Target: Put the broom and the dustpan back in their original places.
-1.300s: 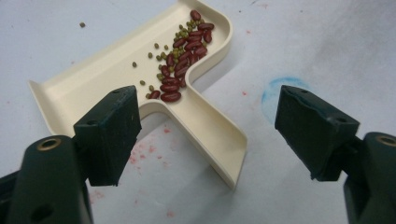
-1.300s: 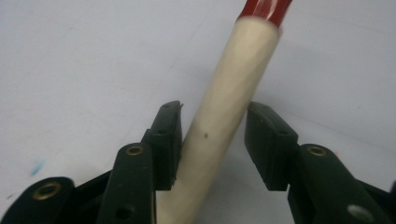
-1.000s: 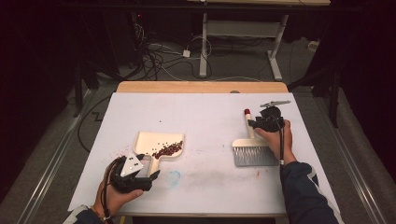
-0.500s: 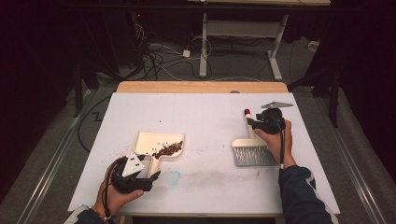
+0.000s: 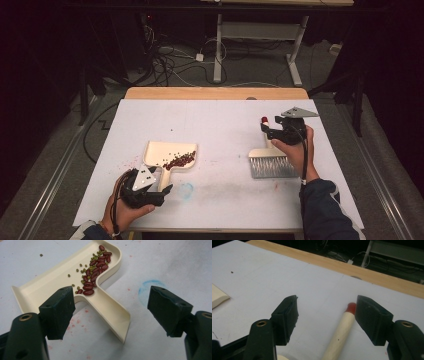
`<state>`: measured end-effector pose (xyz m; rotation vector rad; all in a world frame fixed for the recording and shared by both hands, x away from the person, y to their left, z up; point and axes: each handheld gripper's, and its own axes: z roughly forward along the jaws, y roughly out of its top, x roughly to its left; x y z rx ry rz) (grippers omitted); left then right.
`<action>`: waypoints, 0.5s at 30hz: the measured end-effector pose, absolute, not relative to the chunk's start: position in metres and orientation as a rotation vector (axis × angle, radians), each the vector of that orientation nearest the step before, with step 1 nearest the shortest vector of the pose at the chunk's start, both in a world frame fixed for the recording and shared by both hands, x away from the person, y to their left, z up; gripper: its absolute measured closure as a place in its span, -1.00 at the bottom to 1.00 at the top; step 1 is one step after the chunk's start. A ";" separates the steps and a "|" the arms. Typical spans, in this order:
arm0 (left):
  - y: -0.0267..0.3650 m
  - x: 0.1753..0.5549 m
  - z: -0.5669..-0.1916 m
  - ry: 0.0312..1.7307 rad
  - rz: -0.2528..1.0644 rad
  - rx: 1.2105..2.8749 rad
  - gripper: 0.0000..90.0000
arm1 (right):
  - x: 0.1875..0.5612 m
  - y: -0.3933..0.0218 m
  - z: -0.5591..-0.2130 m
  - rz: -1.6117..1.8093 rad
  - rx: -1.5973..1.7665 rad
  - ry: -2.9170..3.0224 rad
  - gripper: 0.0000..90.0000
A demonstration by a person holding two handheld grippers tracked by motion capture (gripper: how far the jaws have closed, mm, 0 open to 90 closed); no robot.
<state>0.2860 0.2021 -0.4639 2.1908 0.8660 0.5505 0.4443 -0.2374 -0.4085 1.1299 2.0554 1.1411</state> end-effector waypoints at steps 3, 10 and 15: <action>0.202 0.286 -0.464 0.871 0.550 2.186 -0.53 | 0.440 -0.236 -0.405 1.166 1.101 2.061 -0.28; 0.201 0.286 -0.464 0.862 0.546 2.189 -0.53 | 0.431 -0.230 -0.397 1.157 1.070 2.025 -0.46; 0.200 0.286 -0.464 0.859 0.542 2.190 -0.53 | 0.426 -0.228 -0.393 1.162 1.041 2.009 -0.62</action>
